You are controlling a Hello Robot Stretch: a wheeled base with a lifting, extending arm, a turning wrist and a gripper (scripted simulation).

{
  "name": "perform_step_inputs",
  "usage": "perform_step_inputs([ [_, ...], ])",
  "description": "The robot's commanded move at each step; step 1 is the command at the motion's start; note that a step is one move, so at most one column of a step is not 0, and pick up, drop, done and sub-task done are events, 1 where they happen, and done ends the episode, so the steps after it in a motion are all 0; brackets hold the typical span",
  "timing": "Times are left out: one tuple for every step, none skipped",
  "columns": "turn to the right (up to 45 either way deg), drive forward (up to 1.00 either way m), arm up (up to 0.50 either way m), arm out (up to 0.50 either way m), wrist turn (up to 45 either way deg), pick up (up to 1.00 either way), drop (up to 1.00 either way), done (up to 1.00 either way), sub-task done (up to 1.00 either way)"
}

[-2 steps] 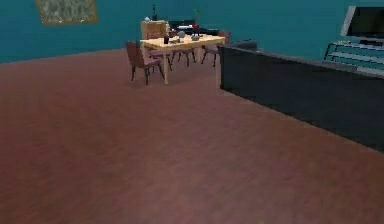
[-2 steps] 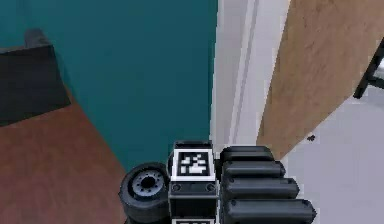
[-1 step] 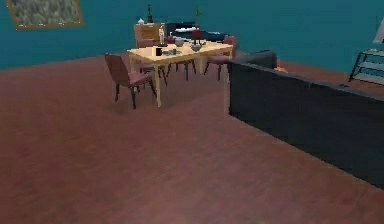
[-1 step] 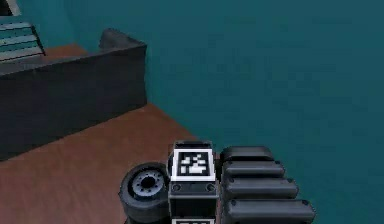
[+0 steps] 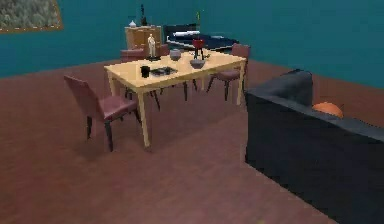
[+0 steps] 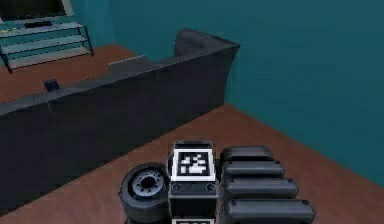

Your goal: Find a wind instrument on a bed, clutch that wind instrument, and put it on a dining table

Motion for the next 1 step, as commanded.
perform_step_inputs([
  [0.0,1.00,0.00,0.00,0.0,0.00,0.00,0.00,0.00],
])
